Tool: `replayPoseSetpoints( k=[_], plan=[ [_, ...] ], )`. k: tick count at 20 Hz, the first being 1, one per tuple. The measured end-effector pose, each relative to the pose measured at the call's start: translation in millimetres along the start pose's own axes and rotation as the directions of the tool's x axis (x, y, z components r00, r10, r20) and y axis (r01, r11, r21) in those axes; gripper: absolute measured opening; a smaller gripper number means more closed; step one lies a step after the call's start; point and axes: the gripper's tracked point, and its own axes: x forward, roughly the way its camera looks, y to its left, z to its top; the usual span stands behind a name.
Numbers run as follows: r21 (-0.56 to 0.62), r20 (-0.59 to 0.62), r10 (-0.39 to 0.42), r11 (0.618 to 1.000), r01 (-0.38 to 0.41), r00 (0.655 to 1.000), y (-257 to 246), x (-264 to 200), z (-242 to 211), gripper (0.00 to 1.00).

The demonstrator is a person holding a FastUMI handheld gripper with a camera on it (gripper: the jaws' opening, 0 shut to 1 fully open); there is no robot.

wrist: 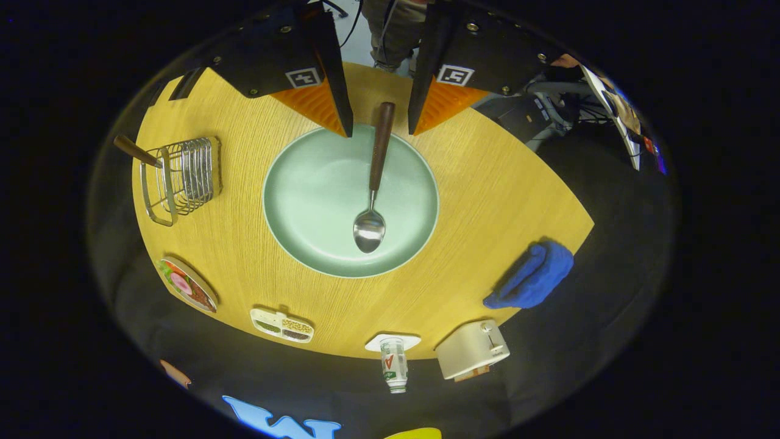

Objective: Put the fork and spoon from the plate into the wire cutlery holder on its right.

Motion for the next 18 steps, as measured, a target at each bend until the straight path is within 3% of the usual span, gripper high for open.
replayPoseSetpoints(
  k=[7, 8, 10, 11, 12, 15, 18],
  plan=[
    [-0.042, -0.039, -0.088, 0.995, 0.087, 0.995, -6.9, 16.0, -3.3, 0.55],
    [-0.055, -0.048, -0.095, 0.994, 0.092, 0.994, -6.7, 17.1, -6.1, 0.48],
    [-0.098, -0.053, -0.147, 0.985, 0.141, 0.988, -15.4, 25.2, -8.1, 0.48],
    [-0.108, -0.041, -0.168, 0.981, 0.162, 0.985, -27.6, 43.2, -13.9, 0.31],
    [-0.118, -0.054, -0.169, 0.980, 0.162, 0.984, -22.6, 22.6, -7.8, 0.15],
    [-0.119, -0.085, -0.156, 0.982, 0.145, 0.984, -20.3, 14.7, -3.5, 0.15],
    [-0.161, -0.101, -0.152, 0.978, 0.134, 0.983, -24.9, 19.3, -3.9, 0.07]
  ],
)
